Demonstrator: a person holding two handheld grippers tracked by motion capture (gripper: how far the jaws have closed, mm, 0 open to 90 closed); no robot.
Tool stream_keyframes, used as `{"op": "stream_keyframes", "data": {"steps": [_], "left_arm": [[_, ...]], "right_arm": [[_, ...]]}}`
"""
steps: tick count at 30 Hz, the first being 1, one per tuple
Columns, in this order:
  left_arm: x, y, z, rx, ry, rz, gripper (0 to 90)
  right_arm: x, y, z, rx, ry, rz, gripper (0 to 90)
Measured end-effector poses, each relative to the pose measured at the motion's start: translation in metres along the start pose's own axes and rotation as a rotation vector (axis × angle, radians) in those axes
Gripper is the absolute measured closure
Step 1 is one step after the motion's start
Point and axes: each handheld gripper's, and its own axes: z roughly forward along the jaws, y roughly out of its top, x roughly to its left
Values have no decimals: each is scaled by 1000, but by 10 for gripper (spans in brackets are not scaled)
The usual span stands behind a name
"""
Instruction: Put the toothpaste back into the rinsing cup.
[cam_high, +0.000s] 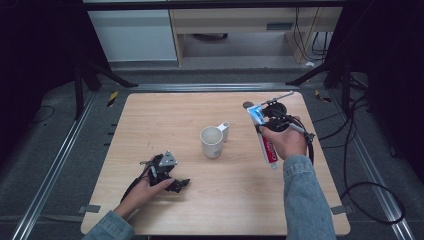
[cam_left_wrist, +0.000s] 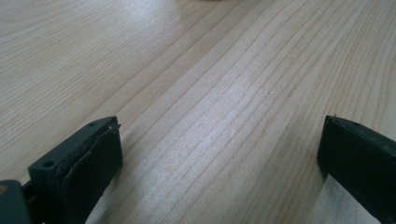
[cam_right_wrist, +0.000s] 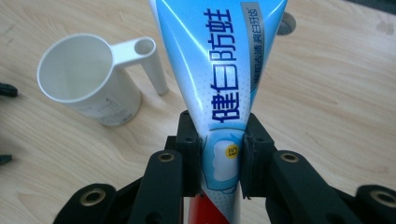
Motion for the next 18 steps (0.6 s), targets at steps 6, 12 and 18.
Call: {"op": "stream_keyframes", "data": {"steps": [6,12,18], "left_arm": [[0,0,0,-1,0,-1,0],[0,0,0,-1,0,-2,0],[0,0,0,-1,0,-1,0]], "right_arm": [[3,6,0,-26,-1,6,730],[4,11,-1,-71,-1,20,731],[6,15,-1,-130,-15,28,731]]}}
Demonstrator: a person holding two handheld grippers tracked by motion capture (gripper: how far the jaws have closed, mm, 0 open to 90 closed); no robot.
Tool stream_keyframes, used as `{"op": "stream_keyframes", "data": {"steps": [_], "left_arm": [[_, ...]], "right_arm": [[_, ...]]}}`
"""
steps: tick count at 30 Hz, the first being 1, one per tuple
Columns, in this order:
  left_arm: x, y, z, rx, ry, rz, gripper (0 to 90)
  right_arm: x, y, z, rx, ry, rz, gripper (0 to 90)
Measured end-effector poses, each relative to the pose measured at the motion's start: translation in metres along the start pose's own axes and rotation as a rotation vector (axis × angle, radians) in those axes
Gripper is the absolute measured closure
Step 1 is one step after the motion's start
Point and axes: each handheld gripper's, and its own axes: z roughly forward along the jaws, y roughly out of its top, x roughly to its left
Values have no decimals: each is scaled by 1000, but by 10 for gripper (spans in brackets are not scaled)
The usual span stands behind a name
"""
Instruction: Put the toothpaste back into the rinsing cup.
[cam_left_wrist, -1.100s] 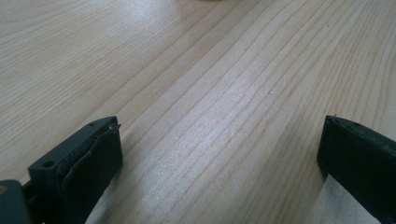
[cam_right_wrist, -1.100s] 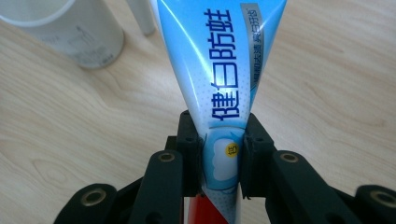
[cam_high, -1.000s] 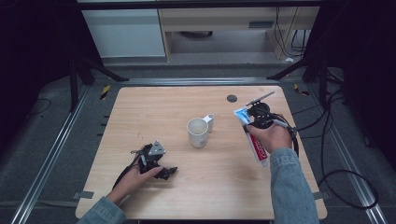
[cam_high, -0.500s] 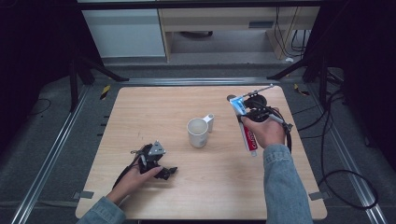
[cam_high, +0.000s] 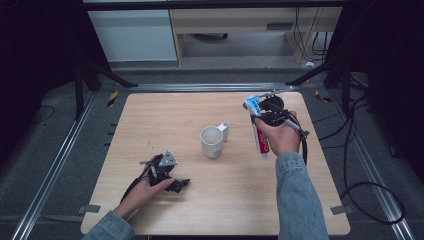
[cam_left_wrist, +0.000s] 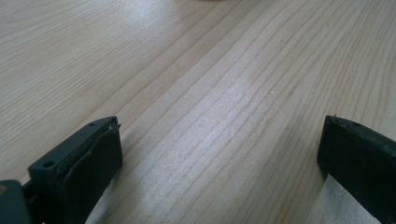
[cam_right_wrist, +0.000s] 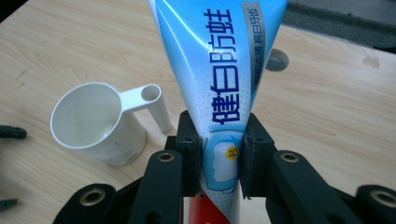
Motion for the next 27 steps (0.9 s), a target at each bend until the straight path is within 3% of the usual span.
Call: {"op": "stream_keyframes", "data": {"steps": [27], "left_arm": [[0,0,0,1,-1,2,0]], "right_arm": [[6,16,0,-164,-49,54,731]]}}
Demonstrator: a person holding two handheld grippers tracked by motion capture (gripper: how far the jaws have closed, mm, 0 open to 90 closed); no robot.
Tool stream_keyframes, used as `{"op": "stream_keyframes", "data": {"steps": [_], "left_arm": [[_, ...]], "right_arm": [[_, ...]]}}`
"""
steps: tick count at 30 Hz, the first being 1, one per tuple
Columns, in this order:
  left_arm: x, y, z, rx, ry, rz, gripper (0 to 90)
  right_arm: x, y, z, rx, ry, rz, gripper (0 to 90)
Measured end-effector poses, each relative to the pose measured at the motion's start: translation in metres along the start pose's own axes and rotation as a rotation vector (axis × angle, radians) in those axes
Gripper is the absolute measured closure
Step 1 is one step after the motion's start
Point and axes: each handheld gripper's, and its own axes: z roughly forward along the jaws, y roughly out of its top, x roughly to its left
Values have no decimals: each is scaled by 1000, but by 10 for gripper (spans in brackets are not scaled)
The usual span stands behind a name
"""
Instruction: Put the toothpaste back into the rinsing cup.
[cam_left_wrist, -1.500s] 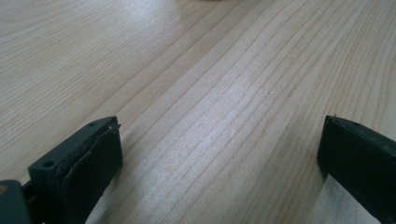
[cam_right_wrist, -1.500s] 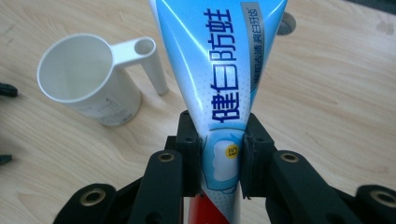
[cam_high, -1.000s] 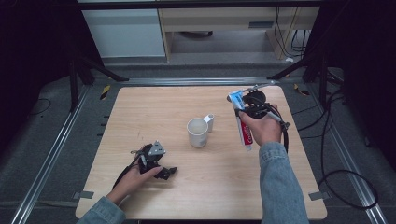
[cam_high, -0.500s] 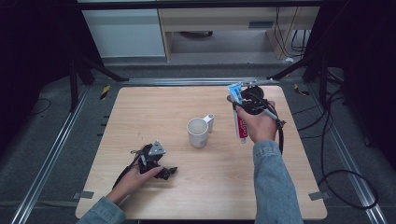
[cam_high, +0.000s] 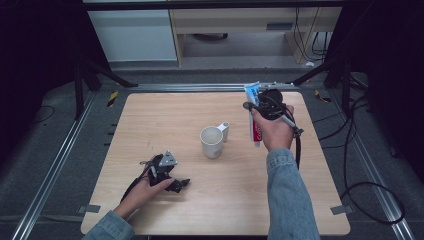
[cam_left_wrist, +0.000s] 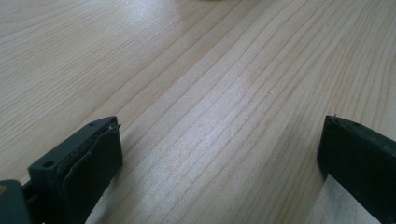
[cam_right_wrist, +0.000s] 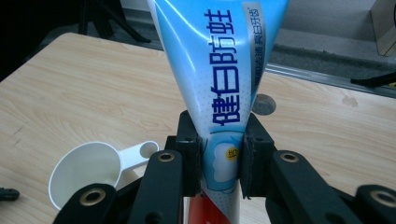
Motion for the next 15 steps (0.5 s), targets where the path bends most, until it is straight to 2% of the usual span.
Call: {"op": "stream_keyframes", "data": {"steps": [15], "left_arm": [[0,0,0,-1,-1,0,0]], "right_arm": [[3,7,-5,-66,-22,3,731]]}}
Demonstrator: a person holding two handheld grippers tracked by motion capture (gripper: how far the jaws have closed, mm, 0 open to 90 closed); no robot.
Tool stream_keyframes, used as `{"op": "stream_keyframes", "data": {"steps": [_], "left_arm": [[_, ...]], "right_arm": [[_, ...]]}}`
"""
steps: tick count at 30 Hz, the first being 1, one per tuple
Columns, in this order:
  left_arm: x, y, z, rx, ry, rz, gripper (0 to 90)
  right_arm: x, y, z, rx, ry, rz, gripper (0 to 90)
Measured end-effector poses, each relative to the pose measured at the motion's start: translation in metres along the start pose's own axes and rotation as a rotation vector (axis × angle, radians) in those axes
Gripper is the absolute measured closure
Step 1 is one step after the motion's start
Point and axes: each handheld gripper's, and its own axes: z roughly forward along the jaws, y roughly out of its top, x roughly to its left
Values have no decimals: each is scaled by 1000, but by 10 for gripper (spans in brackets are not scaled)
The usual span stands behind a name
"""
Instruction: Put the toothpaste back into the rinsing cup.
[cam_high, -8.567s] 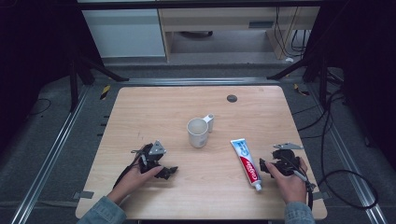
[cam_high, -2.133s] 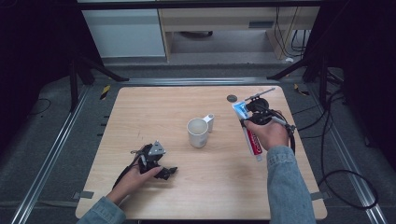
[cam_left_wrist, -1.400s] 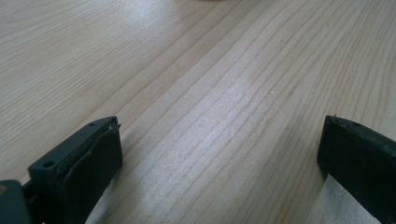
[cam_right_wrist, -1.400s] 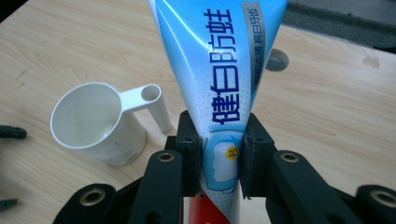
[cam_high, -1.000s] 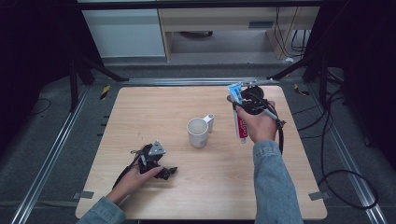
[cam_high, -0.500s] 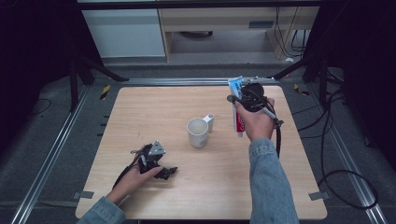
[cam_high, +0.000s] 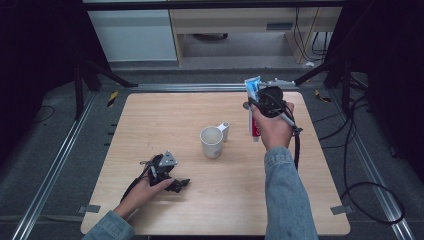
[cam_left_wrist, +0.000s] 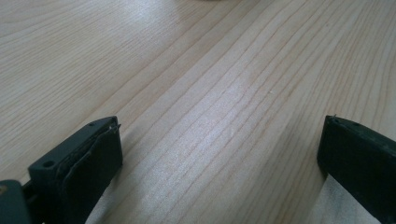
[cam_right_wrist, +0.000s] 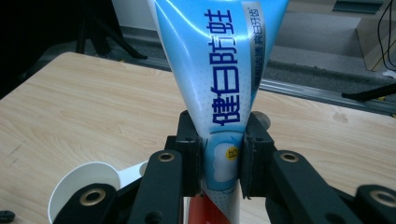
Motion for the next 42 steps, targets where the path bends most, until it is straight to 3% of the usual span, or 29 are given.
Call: {"op": "stream_keyframes", "data": {"steps": [26,42], "left_arm": [[0,0,0,1,0,2,0],[0,0,0,1,-1,2,0]], "right_arm": [[15,8,2,-85,2,-5,731],[33,17,6,-129,36,-25,731]]}}
